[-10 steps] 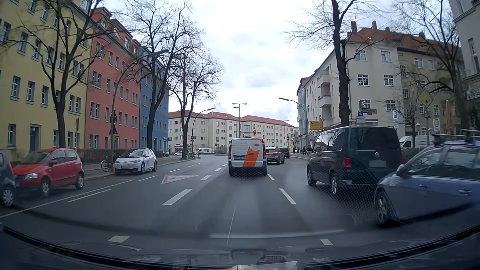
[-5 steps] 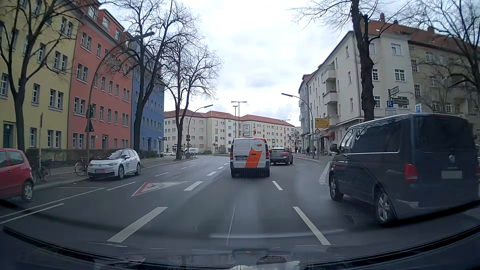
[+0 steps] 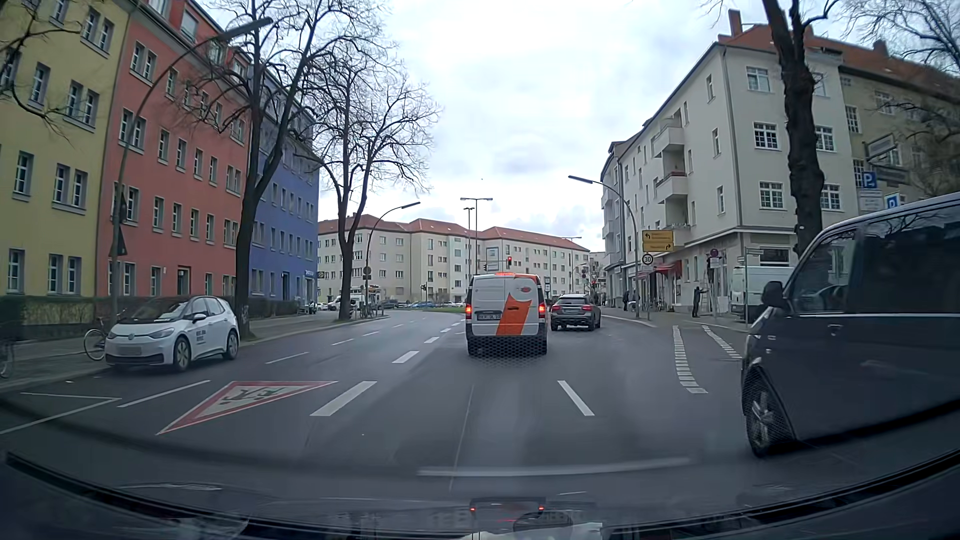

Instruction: Follow the waypoints while adhering to traffic rules and regulations

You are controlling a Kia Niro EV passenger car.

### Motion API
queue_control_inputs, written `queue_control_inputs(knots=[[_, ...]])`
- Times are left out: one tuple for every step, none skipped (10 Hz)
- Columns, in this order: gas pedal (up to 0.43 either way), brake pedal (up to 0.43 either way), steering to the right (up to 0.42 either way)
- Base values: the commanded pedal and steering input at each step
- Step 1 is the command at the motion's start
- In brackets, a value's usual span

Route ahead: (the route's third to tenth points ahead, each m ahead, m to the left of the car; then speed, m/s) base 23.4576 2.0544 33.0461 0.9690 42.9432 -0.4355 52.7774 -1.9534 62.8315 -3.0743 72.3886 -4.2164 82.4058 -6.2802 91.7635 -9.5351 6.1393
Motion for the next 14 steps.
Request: queue_control_inputs(knots=[[0.000, 0.012, 0.009], [0.000, 0.012, 0.011], [0.000, 0.012, 0.014], [0.000, 0.012, 0.018], [0.000, 0.012, 0.020], [0.000, 0.012, 0.022], [0.000, 0.012, 0.026], [0.000, 0.012, 0.032], [0.000, 0.012, 0.035], [0.000, 0.012, 0.036], [0.000, 0.012, 0.038], [0.000, 0.012, 0.039], [0.000, 0.012, 0.038], [0.000, 0.012, 0.038]])
